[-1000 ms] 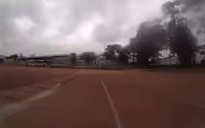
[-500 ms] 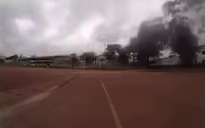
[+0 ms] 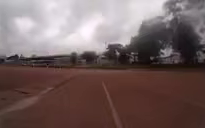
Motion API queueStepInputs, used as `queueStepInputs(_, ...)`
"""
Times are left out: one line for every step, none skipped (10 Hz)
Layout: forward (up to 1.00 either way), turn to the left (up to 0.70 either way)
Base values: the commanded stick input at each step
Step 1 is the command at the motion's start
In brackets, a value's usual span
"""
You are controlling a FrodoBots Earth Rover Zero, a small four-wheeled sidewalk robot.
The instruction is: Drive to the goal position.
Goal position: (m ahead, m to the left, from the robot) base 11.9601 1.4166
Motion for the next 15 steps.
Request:
queueStepInputs(0.70, 0.00)
queueStepInputs(0.70, 0.00)
queueStepInputs(0.70, 0.00)
queueStepInputs(0.70, 0.00)
queueStepInputs(0.70, 0.00)
queueStepInputs(0.70, 0.00)
queueStepInputs(0.70, 0.00)
queueStepInputs(0.70, 0.00)
queueStepInputs(0.70, 0.00)
queueStepInputs(0.70, 0.00)
queueStepInputs(0.70, 0.00)
queueStepInputs(0.70, 0.00)
queueStepInputs(0.70, 0.00)
queueStepInputs(0.70, 0.00)
queueStepInputs(0.70, 0.00)
